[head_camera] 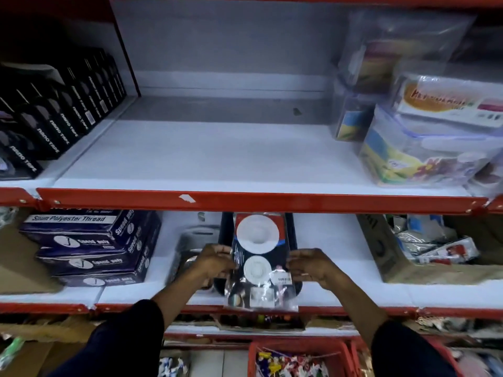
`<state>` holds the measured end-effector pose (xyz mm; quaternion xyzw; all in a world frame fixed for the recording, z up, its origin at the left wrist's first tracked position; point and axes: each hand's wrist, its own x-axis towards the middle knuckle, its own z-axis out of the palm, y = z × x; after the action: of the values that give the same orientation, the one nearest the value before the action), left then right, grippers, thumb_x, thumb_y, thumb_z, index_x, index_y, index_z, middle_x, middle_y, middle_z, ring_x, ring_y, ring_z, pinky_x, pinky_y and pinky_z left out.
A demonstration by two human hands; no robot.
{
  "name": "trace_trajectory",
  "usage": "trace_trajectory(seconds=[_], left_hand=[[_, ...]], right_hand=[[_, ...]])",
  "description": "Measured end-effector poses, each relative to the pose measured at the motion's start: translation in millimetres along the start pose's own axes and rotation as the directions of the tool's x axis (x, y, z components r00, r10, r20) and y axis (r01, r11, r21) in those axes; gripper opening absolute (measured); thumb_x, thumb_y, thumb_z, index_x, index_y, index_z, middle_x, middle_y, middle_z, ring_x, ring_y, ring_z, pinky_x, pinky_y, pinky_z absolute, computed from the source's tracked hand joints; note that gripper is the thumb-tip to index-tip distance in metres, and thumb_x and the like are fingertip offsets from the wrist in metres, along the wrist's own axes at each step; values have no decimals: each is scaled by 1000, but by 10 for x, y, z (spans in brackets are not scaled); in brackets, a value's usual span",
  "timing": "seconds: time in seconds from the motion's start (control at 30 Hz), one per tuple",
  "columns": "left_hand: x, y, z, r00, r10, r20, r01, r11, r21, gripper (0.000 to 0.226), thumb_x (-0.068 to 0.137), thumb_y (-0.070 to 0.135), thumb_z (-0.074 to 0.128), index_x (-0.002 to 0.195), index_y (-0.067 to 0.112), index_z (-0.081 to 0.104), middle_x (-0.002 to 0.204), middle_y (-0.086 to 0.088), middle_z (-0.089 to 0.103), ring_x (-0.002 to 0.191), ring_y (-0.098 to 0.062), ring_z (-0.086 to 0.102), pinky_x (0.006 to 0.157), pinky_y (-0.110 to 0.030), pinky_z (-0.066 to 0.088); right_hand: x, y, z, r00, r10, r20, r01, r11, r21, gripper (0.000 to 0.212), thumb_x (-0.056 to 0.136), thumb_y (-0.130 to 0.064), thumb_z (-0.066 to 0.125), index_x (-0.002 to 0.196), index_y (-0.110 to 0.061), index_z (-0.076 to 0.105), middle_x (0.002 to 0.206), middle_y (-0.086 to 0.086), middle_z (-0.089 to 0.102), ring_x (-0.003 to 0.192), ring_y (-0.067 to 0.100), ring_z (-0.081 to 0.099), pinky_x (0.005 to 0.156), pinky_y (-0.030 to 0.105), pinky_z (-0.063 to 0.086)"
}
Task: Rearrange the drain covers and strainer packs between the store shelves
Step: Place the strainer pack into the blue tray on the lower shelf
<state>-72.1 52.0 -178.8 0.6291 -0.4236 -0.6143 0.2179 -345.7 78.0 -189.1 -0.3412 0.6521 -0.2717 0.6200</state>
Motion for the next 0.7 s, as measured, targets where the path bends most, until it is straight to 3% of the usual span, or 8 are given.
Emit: trace_trajectory(seconds=[0.13,0.23,0.27,0.37,0.5,0.53,0.63,0.7], left_hand=[[328,46,202,966,157,-206,-134,984,119,46,77,-11,73,121,-2,63,101,-19,74,74,-22,64,67,-30,57],[408,-23,282,935,268,-230,-196,936,294,52,75,-6,74,125,4,64,110,-16,76,85,-16,66,61,-5,49],[412,-51,292,932,287,-221,-201,918,342,54,75,-3,74,127,6,63,112,-14,76,89,-17,69,64,-4,49],[400,-141,297,907,371,-199,-237,840,488,56,75,4,78,129,10,63,113,-11,76,98,-21,74,82,-20,55],[364,-239,279,900,405,-159,-270,806,526,46,78,-2,77,122,5,66,105,-14,78,58,2,68,55,-6,53],[337,-253,274,902,405,-152,-273,806,526,41,79,-5,74,118,5,68,104,-13,78,59,3,68,56,-10,55],[218,-315,149,860,474,-191,-295,765,572,34,83,-8,59,107,10,75,101,-5,79,82,-6,71,77,-13,53],[161,-380,-55,799,549,-246,-294,713,636,32,85,-1,58,98,19,79,91,2,80,72,-5,70,76,-17,56]], right_hand=[[251,-57,131,972,-151,-181,132,985,-112,60,78,4,77,134,2,55,122,20,68,99,28,66,87,40,55],[332,1,216,949,-245,-200,177,935,-306,68,75,-2,79,138,-6,54,129,13,66,116,28,64,98,39,52],[324,20,239,943,-273,-192,183,903,-389,67,75,-5,78,138,-11,56,127,10,68,116,26,64,98,35,52],[306,103,297,931,-330,-154,208,829,-519,69,75,-5,77,139,-16,56,127,6,68,113,21,66,91,19,48],[279,194,375,891,-435,-130,290,765,-575,64,72,7,76,133,-9,61,132,11,65,117,24,65,96,17,45],[274,203,388,881,-456,-128,302,750,-589,64,71,9,75,132,-10,62,132,11,65,119,25,64,97,17,45],[236,226,451,857,-504,-110,286,641,-713,66,74,5,71,134,-21,61,140,7,55,128,25,55,103,29,48],[179,267,502,794,-601,-93,331,555,-763,62,76,3,69,131,-25,63,142,2,52,130,23,51,101,33,51]])
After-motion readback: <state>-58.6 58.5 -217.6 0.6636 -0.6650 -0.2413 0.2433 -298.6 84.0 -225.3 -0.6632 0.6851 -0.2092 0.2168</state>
